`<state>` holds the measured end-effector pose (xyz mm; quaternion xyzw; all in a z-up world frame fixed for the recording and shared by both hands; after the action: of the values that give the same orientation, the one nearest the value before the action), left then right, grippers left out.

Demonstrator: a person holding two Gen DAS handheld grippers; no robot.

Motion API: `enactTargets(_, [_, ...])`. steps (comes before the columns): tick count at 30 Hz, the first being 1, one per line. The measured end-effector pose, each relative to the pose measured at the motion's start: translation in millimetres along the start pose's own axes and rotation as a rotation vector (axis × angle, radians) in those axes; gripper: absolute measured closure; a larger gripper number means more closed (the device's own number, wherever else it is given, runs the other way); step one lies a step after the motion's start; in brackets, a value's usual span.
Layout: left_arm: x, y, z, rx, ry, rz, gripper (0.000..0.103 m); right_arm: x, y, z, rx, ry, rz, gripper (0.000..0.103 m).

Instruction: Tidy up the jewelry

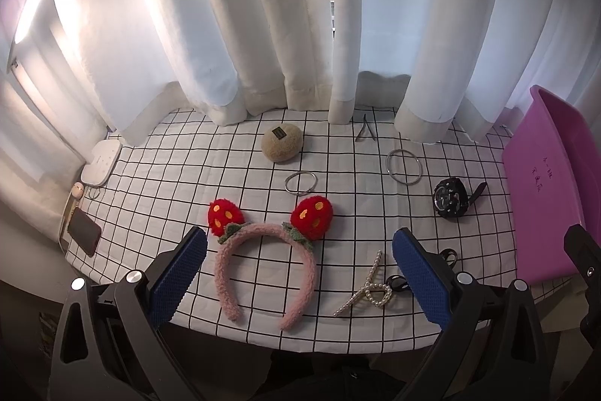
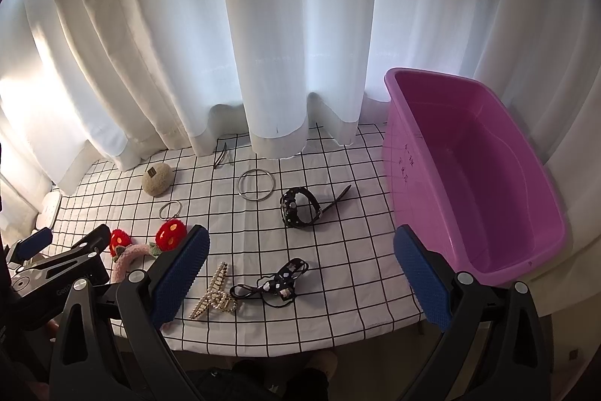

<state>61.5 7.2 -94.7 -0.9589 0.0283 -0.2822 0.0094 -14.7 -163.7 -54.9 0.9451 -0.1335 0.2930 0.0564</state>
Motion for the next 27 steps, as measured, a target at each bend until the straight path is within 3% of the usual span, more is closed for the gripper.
enactTargets(9, [-16, -15, 19, -0.016, -0.064, -0.064, 0.006, -11, 12, 23, 0.024, -0.048, -0.015, 0.009])
enactTargets(17, [-64, -49, 67, -0.031, -0.17, -0.135, 0.006, -55, 17, 71, 0.084, -0.163, 0.0, 0.009])
enactTargets(27, [-110, -80, 121, -0.022, -0.214, -0.187, 0.006, -103, 8, 131, 0.093, -0.277, -0.023, 0.009])
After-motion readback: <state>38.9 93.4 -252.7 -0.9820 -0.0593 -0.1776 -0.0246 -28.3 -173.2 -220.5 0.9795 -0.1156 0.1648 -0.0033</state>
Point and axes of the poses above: each gripper's, at about its wrist camera, not at the fingertips, and z roughly the way its jaws point, y to its right, x to its top, the point moved 10 cm from there along z, roughly the way its jaws point, and after that the axes turned 5 degrees about -z, right-handed, at the moved point
